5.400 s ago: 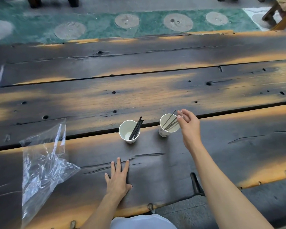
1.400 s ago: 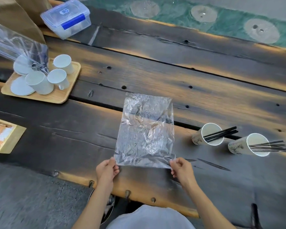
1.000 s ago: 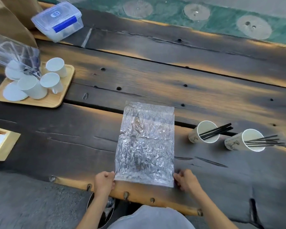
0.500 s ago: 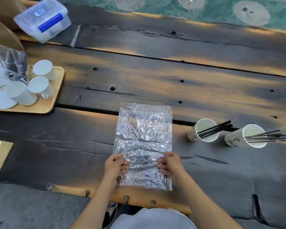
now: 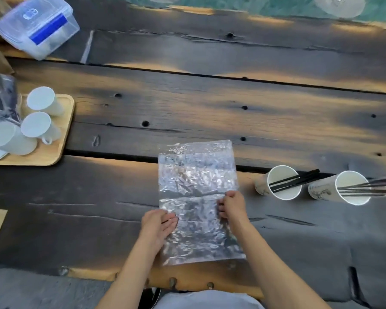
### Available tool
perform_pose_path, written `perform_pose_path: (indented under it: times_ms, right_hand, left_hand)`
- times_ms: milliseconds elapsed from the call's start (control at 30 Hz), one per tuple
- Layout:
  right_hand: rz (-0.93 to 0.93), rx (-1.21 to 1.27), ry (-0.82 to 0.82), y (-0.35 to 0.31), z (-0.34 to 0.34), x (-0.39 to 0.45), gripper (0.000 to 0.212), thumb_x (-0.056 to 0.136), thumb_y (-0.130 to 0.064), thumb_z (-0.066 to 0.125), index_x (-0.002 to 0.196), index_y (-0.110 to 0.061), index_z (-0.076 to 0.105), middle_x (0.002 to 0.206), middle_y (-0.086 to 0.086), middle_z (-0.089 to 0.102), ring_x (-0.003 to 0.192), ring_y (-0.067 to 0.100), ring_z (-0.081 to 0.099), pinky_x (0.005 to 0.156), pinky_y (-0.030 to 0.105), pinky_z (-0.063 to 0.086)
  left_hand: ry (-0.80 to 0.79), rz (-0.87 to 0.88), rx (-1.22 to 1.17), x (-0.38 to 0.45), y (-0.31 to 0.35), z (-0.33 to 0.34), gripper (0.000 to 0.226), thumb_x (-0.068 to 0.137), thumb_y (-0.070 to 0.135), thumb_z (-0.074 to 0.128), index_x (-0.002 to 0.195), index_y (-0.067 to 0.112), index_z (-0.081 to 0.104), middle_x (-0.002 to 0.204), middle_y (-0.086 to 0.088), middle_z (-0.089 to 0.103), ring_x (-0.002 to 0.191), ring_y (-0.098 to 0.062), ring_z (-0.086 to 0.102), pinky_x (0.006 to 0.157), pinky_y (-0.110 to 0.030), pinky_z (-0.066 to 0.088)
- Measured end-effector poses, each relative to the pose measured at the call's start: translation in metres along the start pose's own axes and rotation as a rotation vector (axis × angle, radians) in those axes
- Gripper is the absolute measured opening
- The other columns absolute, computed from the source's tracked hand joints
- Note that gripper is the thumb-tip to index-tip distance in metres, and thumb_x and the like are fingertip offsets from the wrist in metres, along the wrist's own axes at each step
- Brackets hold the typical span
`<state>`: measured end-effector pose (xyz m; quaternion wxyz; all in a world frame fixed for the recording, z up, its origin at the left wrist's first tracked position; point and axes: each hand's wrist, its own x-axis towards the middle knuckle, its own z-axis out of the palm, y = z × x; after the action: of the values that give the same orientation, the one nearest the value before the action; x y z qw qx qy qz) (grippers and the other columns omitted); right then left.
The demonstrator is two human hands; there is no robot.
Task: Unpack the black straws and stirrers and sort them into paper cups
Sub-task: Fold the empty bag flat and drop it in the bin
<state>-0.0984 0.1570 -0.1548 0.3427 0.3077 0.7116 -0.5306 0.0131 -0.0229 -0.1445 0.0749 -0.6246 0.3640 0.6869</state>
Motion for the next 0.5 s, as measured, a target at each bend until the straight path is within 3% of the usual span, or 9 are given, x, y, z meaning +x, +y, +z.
perform_pose_path:
  times_ms: [100, 167, 233, 333, 400, 500]
  right_hand:
    - [-0.099, -0.002, 0.042, -0.022, -0.004, 0.004, 0.017, 0.096, -0.007, 0.042, 0.097, -0.018, 0.054, 0.071, 0.006, 0.056, 0.052, 0.017, 0.049, 0.044, 0.03, 0.035]
    - [-0.179, -0.051, 0.069, -0.044, -0.001, 0.012, 0.017, 0.097, -0.011, 0.042, 0.104, -0.021, 0.054, 0.077, 0.008, 0.063, 0.058, 0.02, 0.058, 0.047, 0.033, 0.045]
    - [-0.274, -0.161, 0.145, -0.065, 0.002, 0.023, 0.027, 0.088, -0.012, 0.04, 0.107, -0.027, 0.051, 0.098, 0.012, 0.067, 0.071, 0.025, 0.067, 0.06, 0.043, 0.057]
    - [-0.354, -0.364, 0.257, -0.089, 0.004, 0.038, 0.034, 0.091, -0.007, 0.043, 0.123, -0.015, 0.049, 0.13, 0.011, 0.051, 0.097, 0.029, 0.061, 0.087, 0.05, 0.052]
    - [-0.335, -0.459, 0.279, -0.103, 0.004, 0.041, 0.032, 0.093, -0.003, 0.041, 0.124, -0.004, 0.044, 0.134, 0.014, 0.043, 0.095, 0.029, 0.053, 0.088, 0.046, 0.046]
    - [-0.273, -0.58, 0.306, -0.112, 0.004, 0.05, 0.034, 0.092, -0.003, 0.042, 0.126, 0.0, 0.04, 0.137, 0.021, 0.038, 0.105, 0.04, 0.053, 0.091, 0.046, 0.041]
  left_hand:
    - [0.07, 0.114, 0.159, 0.009, 0.02, 0.009, 0.017, 0.097, 0.003, 0.049, 0.113, 0.003, 0.052, 0.086, -0.019, 0.066, 0.066, -0.026, 0.063, 0.053, -0.03, 0.055]
    - [0.131, 0.288, 0.324, 0.018, 0.044, 0.02, 0.018, 0.093, 0.001, 0.05, 0.109, 0.008, 0.056, 0.089, -0.016, 0.066, 0.064, -0.023, 0.061, 0.06, -0.034, 0.056]
    - [0.156, 0.44, 0.43, 0.024, 0.071, 0.033, 0.017, 0.091, 0.002, 0.05, 0.104, 0.012, 0.057, 0.097, -0.016, 0.067, 0.069, -0.023, 0.063, 0.068, -0.037, 0.058]
    - [0.176, 0.513, 0.557, 0.037, 0.101, 0.055, 0.023, 0.087, 0.005, 0.051, 0.108, 0.016, 0.051, 0.103, -0.014, 0.067, 0.083, -0.03, 0.069, 0.075, -0.04, 0.059]
    - [0.208, 0.485, 0.638, 0.049, 0.112, 0.067, 0.029, 0.085, 0.007, 0.055, 0.111, 0.017, 0.046, 0.105, -0.014, 0.065, 0.083, -0.032, 0.071, 0.077, -0.043, 0.059]
    - [0.252, 0.485, 0.715, 0.062, 0.119, 0.078, 0.026, 0.084, 0.008, 0.058, 0.103, 0.016, 0.042, 0.104, -0.015, 0.063, 0.077, -0.034, 0.072, 0.069, -0.041, 0.059]
